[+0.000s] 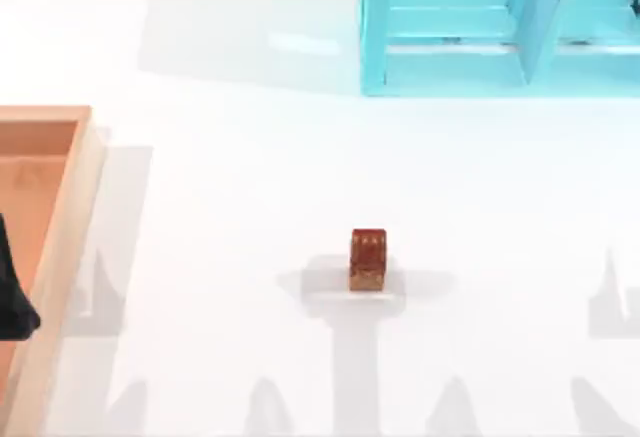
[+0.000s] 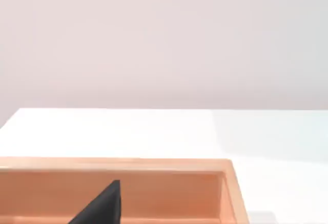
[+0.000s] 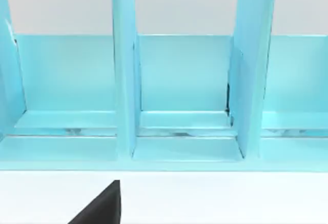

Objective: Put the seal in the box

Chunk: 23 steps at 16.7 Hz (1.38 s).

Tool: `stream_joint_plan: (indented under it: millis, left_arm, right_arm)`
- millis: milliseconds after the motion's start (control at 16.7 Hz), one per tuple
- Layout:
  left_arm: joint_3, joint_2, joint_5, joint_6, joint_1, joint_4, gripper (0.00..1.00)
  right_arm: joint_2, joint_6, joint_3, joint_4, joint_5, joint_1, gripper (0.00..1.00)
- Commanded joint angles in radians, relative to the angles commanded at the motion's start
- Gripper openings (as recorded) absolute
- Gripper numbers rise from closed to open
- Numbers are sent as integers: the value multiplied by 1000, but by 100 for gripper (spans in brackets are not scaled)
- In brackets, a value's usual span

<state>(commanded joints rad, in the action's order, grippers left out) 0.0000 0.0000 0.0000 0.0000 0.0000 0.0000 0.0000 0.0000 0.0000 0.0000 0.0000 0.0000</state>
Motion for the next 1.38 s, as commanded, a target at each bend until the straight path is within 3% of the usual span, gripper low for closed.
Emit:
stream_joint_plan:
  millis: [240, 480, 720, 1380]
  left_arm:
    - [30, 29, 1, -13, -14, -22, 100]
    - [215, 210, 1, -87, -89, -149, 100]
    - [540, 543, -1, -205, -207, -363, 100]
    - [1568, 1748, 7, -577, -594, -1081, 100]
  right_arm:
    - [0, 0, 0, 0, 0, 0, 100]
    - [0, 0, 0, 0, 0, 0, 100]
    - [0, 0, 0, 0, 0, 0, 100]
    - [0, 0, 0, 0, 0, 0, 100]
